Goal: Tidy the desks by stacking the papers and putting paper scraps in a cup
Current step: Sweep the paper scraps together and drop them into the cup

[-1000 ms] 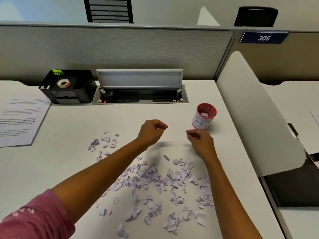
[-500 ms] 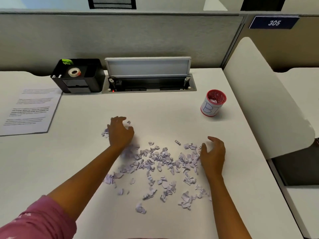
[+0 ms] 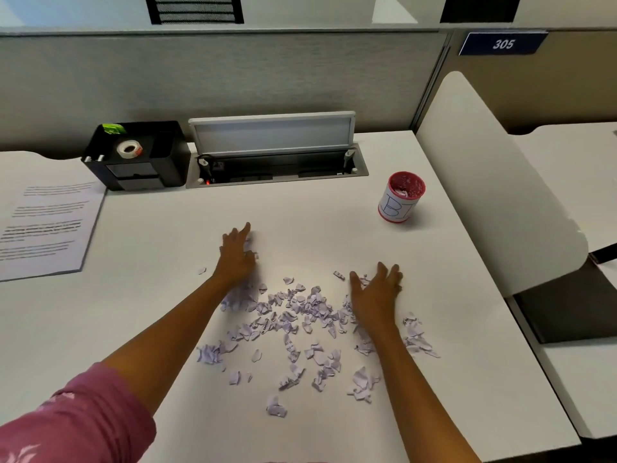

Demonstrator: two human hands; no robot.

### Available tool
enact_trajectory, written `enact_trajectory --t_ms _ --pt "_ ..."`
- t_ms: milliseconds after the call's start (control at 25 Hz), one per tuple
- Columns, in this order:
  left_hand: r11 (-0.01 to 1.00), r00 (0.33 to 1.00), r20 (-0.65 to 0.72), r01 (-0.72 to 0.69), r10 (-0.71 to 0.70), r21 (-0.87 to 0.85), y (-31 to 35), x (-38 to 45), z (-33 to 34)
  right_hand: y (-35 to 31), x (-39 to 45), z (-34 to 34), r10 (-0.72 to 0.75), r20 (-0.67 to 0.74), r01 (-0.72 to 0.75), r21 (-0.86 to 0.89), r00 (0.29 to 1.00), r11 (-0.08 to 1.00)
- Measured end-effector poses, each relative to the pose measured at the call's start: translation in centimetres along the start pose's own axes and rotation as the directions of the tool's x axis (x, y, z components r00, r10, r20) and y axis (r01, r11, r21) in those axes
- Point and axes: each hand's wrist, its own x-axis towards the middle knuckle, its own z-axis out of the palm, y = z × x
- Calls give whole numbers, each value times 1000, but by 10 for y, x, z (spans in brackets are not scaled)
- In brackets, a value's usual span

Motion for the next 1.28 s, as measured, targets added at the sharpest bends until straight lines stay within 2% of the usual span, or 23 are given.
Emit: enact_trajectory --t_ms 160,360,480,600,760,880,960,1080,1200,1280 --pt "989 986 85 -144 141 32 24 -8 14 -23 -8 17 -123 136 125 -3 983 992" --pt "961 926 281 -275 253 42 60 -33 28 -32 -17 26 -269 315 315 -103 910 943" --pt "946 873 420 -312 249 89 68 -46 33 -29 -20 25 -307 363 384 -161 880 909" --pt "897 832 493 -394 255 200 73 -64 39 -26 -24 23 -354 332 437 -222 874 872" --pt "853 887 351 -413 299 319 73 -83 57 -22 -38 22 -383 209 420 -178 900 890" --pt "830 932 236 -355 276 430 74 -88 65 -18 -48 21 -456 160 481 -212 876 850" --pt "836 942 190 -332 275 438 75 -93 67 -15 -50 19 -473 158 498 -226 867 837" --pt "891 959 140 -280 245 357 71 -97 69 -10 -43 15 -517 153 539 -238 843 808" --pt "935 966 90 -258 243 243 69 -98 64 -8 -27 5 -516 87 522 -75 852 849" --pt "973 978 -9 -204 206 103 72 -98 59 -9 -20 -6 -478 21 476 55 878 878"
